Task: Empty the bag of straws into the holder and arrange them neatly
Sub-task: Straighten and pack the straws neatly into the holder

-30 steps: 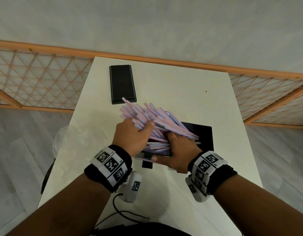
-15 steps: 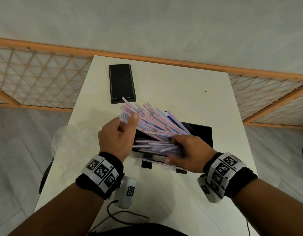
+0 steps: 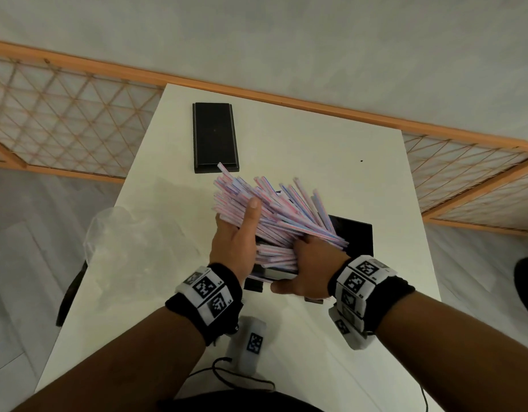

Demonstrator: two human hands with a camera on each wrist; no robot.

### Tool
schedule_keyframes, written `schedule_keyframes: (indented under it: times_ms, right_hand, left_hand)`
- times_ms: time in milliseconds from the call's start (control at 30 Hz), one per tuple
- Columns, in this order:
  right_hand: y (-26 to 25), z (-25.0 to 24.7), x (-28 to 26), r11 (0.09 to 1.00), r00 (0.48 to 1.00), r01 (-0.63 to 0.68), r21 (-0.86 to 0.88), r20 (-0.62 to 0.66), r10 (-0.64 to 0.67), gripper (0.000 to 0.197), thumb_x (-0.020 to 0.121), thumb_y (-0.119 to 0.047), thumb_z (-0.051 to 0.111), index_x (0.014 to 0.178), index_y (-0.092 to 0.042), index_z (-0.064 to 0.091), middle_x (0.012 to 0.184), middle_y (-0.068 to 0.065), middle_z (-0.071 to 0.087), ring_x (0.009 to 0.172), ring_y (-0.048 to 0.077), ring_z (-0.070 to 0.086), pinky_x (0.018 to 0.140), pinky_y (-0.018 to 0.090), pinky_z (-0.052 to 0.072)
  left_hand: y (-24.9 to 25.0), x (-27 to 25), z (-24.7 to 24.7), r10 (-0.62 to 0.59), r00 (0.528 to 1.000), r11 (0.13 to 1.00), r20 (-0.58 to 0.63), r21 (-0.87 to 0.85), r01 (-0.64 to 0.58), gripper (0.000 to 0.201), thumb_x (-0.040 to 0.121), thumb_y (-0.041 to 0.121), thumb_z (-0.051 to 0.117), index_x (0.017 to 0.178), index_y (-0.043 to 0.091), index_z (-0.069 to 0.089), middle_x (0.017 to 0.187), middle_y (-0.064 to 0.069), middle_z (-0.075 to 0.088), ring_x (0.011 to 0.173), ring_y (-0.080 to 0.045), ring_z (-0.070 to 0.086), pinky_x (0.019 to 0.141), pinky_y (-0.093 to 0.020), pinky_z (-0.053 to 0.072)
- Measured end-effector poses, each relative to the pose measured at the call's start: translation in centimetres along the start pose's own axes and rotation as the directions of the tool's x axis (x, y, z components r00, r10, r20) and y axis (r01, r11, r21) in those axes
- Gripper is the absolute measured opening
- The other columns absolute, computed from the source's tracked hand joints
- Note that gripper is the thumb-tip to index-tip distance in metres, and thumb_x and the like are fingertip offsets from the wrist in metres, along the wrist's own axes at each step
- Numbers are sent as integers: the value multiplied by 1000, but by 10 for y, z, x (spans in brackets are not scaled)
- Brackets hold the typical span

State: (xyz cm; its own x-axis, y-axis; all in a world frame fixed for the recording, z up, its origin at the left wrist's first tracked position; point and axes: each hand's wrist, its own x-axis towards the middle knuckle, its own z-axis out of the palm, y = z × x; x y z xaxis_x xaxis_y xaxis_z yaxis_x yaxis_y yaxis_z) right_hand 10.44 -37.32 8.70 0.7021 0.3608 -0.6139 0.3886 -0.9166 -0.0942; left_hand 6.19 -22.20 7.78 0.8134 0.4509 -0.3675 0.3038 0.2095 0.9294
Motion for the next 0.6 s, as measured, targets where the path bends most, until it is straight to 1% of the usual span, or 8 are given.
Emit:
schedule_keyframes:
  times_ms: [100, 167, 267, 367, 400, 467, 533, 600]
  right_hand:
    - [-8, -4, 2, 998, 999, -3, -67, -35, 1, 103, 54, -94, 47, 128, -21, 50, 124, 3, 59, 116, 29, 57, 100, 43, 47]
    - [-10, -6, 2, 996, 999, -6, -84, -32, 3, 93, 61, -91, 50, 124, -23, 52, 116, 1, 63, 110, 27, 60, 97, 41, 49]
    - [-12, -7, 2, 998, 1000, -7, -57, 28, 8, 93, 61, -89, 53, 123, -19, 53, 111, 3, 61, 106, 26, 59, 94, 41, 52]
    - [-15, -12, 1, 996, 999, 15, -87, 34, -12, 70, 65, -79, 62, 104, -22, 56, 93, -1, 60, 95, 25, 63, 83, 35, 54]
    - [-15, -14, 1, 995, 1000, 17, -103, 21, -15, 64, 65, -77, 64, 100, -24, 56, 91, -2, 62, 93, 25, 65, 81, 34, 53]
    - [-14, -15, 0, 992, 1000, 7, -125, -9, -9, 64, 63, -78, 62, 100, -26, 57, 96, -2, 66, 95, 25, 65, 83, 35, 51]
    - [-15, -13, 0, 993, 1000, -23, -118, -10, 22, 75, 61, -83, 58, 109, -25, 56, 108, -1, 64, 105, 27, 61, 92, 40, 47]
    - [-19, -10, 0, 994, 999, -43, -102, -9, 43, 86, 61, -85, 57, 119, -22, 52, 120, 2, 59, 116, 28, 54, 100, 45, 41]
  left_hand:
    - [-5, 1, 1, -14, 1000, 1000, -2, -28, 14, 106, 56, 97, 57, 141, 35, 48, 130, 13, 65, 120, -12, 63, 110, -44, 46]
    - [-7, 3, 1, -26, 1000, 999, -10, -27, 26, 106, 52, 98, 57, 139, 37, 49, 128, 14, 65, 119, -13, 63, 109, -44, 46]
    - [-10, 6, 0, -52, 998, 999, -28, -17, 51, 107, 47, 99, 60, 134, 38, 49, 121, 17, 67, 113, -13, 66, 106, -44, 49]
    - [-10, 8, 2, -49, 999, 999, -11, 22, 49, 99, 50, 94, 64, 127, 35, 47, 114, 19, 65, 108, -8, 66, 105, -40, 49]
    - [-9, 9, 2, -41, 999, 998, -15, 45, 41, 95, 52, 90, 65, 126, 33, 47, 112, 22, 63, 106, -5, 64, 105, -38, 48]
    - [-9, 10, 3, -30, 999, 996, -24, 89, 32, 90, 56, 84, 65, 126, 31, 46, 109, 25, 59, 105, -3, 62, 103, -33, 47]
    - [-10, 10, 4, -26, 1000, 992, -17, 122, 28, 85, 61, 82, 65, 127, 32, 43, 114, 21, 58, 112, -10, 62, 102, -32, 46]
    - [-9, 8, 5, -26, 1000, 990, 18, 139, 23, 70, 75, 72, 67, 128, 35, 41, 120, 17, 54, 116, -12, 58, 102, -31, 44]
